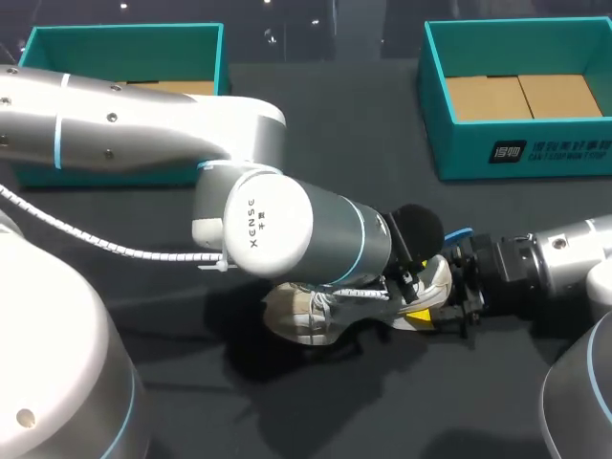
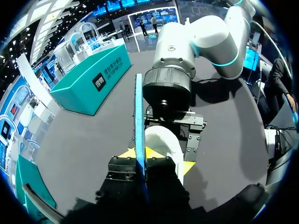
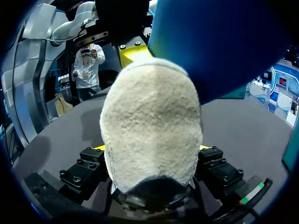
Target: Take the shoe out of the shoebox, open the shoe tongue, remove and reinsert the insole, then place the shoe into the shoebox
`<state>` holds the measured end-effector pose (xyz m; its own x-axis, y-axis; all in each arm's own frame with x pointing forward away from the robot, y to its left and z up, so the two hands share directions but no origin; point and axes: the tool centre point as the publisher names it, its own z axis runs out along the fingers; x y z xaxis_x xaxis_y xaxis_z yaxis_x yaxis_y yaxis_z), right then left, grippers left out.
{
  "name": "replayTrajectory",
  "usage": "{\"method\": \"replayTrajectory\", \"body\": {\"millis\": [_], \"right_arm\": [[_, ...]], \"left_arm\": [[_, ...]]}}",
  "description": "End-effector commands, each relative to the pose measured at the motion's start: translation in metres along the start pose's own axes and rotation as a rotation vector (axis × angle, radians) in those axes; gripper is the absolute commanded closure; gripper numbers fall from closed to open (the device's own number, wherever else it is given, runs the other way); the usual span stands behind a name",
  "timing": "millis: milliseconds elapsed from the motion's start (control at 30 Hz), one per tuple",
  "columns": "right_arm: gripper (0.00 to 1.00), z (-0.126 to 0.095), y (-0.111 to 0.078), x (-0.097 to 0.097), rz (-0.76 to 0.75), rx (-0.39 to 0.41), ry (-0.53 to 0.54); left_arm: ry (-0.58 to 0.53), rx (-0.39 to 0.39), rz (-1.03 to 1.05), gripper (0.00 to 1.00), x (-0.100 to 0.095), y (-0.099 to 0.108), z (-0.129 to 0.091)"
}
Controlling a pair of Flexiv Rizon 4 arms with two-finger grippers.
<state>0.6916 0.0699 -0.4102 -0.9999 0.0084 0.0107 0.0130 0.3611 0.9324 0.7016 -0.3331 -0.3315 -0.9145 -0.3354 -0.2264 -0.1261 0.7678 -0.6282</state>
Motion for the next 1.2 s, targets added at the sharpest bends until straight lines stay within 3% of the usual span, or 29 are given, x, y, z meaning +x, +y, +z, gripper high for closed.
{"method": "replayTrajectory", "body": {"millis": [33, 133, 200, 767, 800, 1000, 1200], "right_arm": [[1.0, 0.003, 0.0, 0.001, 0.0, 0.002, -0.003], [1.0, 0.003, 0.0, 0.001, 0.0, 0.002, -0.003], [1.0, 0.003, 0.0, 0.001, 0.0, 0.002, -0.003], [1.0, 0.003, 0.0, 0.001, 0.0, 0.002, -0.003], [1.0, 0.003, 0.0, 0.001, 0.0, 0.002, -0.003], [1.0, 0.003, 0.0, 0.001, 0.0, 0.002, -0.003], [1.0, 0.003, 0.0, 0.001, 0.0, 0.002, -0.003]], "left_arm": [[0.022, -0.028, 0.014, 1.0, 0.0, -0.016, -0.011], [0.091, -0.053, 0.006, 1.0, 0.003, -0.03, -0.028], [0.229, -0.116, -0.02, 1.0, 0.002, -0.041, -0.042], [0.229, -0.116, -0.02, 1.0, 0.002, -0.041, -0.042], [0.227, -0.11, -0.019, 1.0, 0.003, -0.043, -0.043], [0.247, 0.055, -0.037, 1.0, 0.012, -0.101, -0.076], [0.312, 0.164, -0.085, 1.0, 0.014, -0.138, -0.116]]}}
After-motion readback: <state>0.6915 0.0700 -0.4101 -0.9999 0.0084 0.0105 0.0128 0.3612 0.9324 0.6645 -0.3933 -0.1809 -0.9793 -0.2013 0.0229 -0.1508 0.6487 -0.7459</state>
